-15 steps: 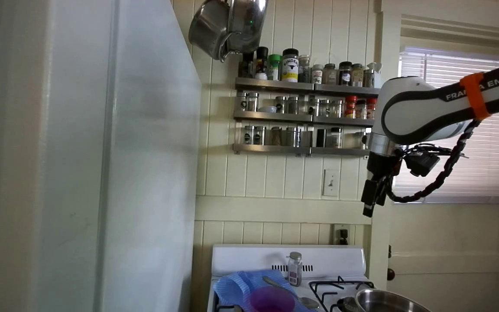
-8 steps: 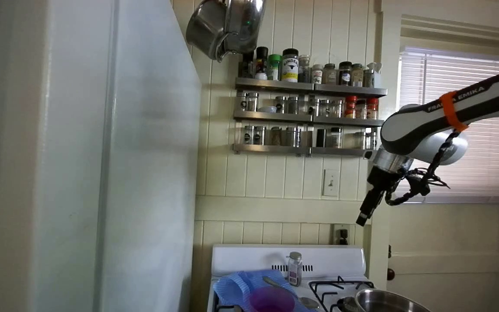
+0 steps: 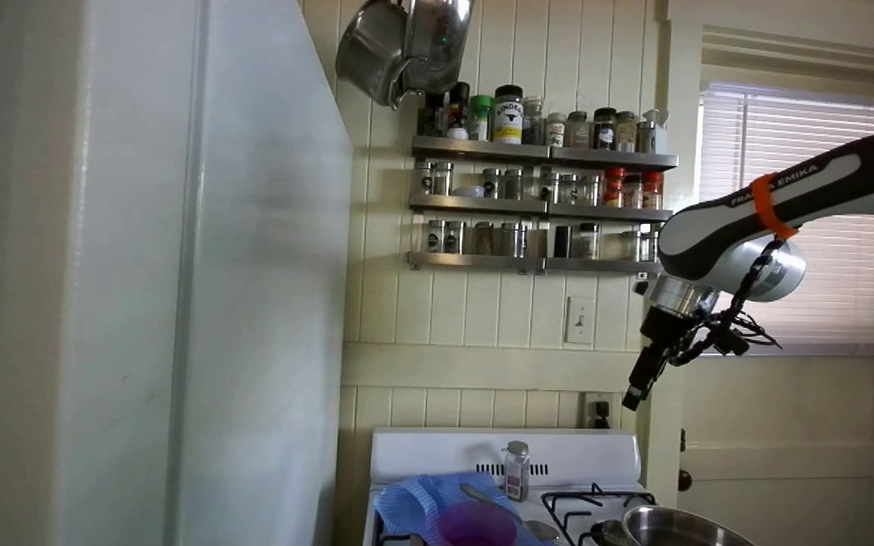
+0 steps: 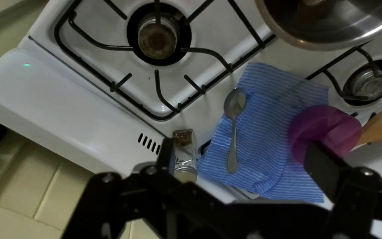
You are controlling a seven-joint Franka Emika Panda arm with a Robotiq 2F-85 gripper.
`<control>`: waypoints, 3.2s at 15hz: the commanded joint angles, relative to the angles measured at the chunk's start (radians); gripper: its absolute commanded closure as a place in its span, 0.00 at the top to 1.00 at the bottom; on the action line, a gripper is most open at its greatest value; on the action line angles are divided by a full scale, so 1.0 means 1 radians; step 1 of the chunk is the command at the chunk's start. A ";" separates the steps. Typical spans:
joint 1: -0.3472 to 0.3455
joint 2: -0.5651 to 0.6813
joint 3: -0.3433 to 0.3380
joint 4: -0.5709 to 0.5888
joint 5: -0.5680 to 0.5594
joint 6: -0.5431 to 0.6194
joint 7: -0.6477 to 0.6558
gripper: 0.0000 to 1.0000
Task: Pick up the bottle from the stove and put it on the shelf
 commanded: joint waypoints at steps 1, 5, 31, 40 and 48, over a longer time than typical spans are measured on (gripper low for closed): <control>-0.033 0.054 0.020 0.029 0.045 -0.026 -0.023 1.00; -0.035 0.190 0.023 0.082 0.149 0.055 -0.145 1.00; -0.212 0.459 0.408 0.017 0.125 0.783 -0.091 1.00; -0.477 0.468 0.626 0.082 0.584 0.612 -0.604 1.00; -0.398 0.533 0.459 0.142 0.580 0.417 -0.662 1.00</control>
